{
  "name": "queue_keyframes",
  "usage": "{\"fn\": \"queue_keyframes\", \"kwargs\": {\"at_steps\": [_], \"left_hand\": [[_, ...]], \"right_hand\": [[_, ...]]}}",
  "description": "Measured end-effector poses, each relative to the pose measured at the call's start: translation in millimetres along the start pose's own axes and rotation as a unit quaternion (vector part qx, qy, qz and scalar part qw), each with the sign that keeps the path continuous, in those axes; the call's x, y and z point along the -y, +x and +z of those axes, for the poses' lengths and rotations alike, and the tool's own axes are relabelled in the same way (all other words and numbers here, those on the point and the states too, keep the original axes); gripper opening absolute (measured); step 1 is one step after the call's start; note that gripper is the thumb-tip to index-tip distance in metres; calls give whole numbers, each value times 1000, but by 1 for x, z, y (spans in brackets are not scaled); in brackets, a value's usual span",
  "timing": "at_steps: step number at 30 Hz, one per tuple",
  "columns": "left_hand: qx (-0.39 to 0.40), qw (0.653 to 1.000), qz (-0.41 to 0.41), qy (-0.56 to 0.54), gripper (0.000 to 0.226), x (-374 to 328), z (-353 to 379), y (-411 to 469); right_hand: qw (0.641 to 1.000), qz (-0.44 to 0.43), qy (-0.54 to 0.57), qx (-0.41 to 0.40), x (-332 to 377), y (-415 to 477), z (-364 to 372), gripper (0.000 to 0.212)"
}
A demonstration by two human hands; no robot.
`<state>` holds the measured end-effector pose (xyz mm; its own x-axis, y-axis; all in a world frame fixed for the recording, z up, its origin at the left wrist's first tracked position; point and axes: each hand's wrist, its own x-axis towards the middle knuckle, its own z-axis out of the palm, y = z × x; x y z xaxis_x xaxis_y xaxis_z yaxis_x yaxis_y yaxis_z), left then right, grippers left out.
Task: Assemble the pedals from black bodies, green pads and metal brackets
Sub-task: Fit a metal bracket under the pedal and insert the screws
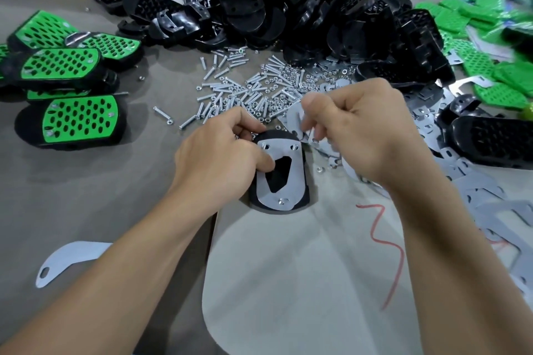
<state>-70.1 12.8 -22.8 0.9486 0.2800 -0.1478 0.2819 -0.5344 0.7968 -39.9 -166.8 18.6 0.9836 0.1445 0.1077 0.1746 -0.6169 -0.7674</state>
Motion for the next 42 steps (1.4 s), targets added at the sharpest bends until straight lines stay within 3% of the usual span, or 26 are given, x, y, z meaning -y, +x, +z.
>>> {"fn": "queue_keyframes", "kwargs": {"at_steps": [4, 8, 12, 18, 23, 25, 27, 29, 31, 34, 42], "left_hand": [[-3, 1000, -2, 0, 52, 0, 0, 1], [-8, 1000, 3, -3, 52, 0, 0, 0], [-14, 1000, 14, -2, 51, -2, 0, -2], [-18, 999, 34, -8, 44, -1, 1, -6], [-34, 998, 49, -32, 43, -2, -1, -11], [-92, 985, 148, -18, 34, 0, -3, -17], [-154, 941, 301, 19, 22, -1, -5, -26], [-158, 894, 416, 54, 16, -1, -2, -34], [-124, 865, 475, 105, 13, -1, 4, -39], [-90, 858, 474, 176, 15, 1, 11, -41], [-13, 890, 418, 185, 33, -1, 14, -50]], "right_hand": [[996, 4, -4, 91, -3, 0, 3, 28], [998, -8, 3, 58, -8, 3, -6, 11], [979, 2, -148, 140, -11, -5, -24, 15], [961, 2, -245, 131, -12, -16, -15, 15], [973, -11, -189, 132, -16, -18, -14, 19], [987, -11, -134, 91, -19, -16, -15, 19], [997, -8, -65, 48, -21, -15, -15, 21], [999, -3, -29, 26, -23, -14, -14, 26], [1000, 7, -25, 14, -26, -13, -12, 22], [1000, 18, -5, 2, -30, -11, -10, 21], [998, 12, 51, 18, -31, -12, -8, 17]]}}
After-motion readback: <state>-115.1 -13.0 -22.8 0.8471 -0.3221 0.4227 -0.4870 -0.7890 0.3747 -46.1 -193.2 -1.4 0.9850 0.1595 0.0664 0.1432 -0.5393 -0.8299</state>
